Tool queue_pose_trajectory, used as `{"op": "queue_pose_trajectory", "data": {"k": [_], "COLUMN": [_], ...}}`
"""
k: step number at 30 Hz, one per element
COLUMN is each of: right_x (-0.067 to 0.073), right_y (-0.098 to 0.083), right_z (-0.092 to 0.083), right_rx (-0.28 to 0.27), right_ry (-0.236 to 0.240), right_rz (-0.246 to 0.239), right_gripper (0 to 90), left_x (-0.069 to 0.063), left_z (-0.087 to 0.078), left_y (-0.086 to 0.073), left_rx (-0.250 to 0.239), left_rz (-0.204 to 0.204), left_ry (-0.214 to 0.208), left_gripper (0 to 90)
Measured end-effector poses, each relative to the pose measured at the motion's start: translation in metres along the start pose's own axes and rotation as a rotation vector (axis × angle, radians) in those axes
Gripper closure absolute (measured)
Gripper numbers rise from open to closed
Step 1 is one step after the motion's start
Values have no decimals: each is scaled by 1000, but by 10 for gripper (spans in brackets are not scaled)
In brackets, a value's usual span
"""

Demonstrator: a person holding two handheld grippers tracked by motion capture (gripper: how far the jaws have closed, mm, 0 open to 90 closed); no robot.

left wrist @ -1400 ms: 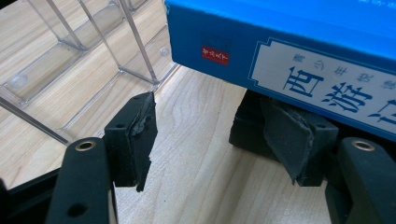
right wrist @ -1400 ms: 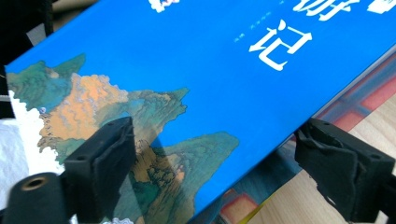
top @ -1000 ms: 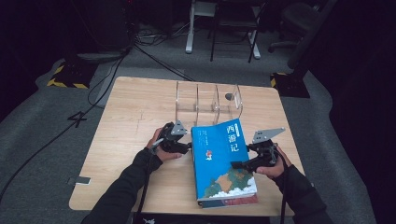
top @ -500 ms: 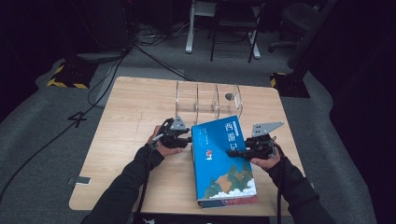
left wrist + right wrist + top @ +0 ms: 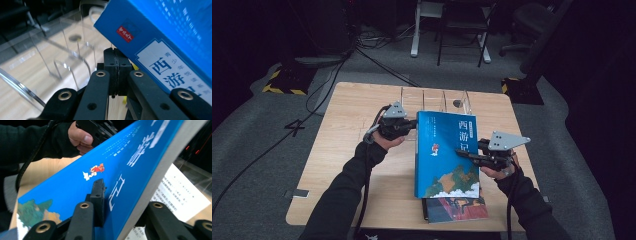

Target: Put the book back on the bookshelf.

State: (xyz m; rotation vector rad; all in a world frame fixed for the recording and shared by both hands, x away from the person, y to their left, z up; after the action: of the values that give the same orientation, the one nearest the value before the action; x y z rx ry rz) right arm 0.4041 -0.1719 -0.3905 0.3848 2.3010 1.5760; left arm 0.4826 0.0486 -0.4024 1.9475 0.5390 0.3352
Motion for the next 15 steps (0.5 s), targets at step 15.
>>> {"op": "queue_pose_trajectory", "data": {"k": [15], "right_x": [17], "right_y": [16], "right_z": [-17], "right_rx": [-27], "right_ry": [-3], "right_rz": [-110], "right_gripper": [691], "left_x": [-34], "left_z": [-20], "left_y": [32], "left_rx": [-52], "left_rz": [61], "left_ry": [-33], "left_gripper": [898]}}
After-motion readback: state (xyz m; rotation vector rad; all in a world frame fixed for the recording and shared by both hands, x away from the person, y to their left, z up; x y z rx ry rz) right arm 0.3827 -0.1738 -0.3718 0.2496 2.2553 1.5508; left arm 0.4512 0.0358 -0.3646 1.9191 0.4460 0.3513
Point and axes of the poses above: each handheld gripper's, and its own axes: z roughly forward along the jaws, y roughly out of its top, x roughly to its left, the point moved 7 cm from there along z, roughly forward along the jaws, and after that the axes turned 1 degree about z, right-handed, at the moved point
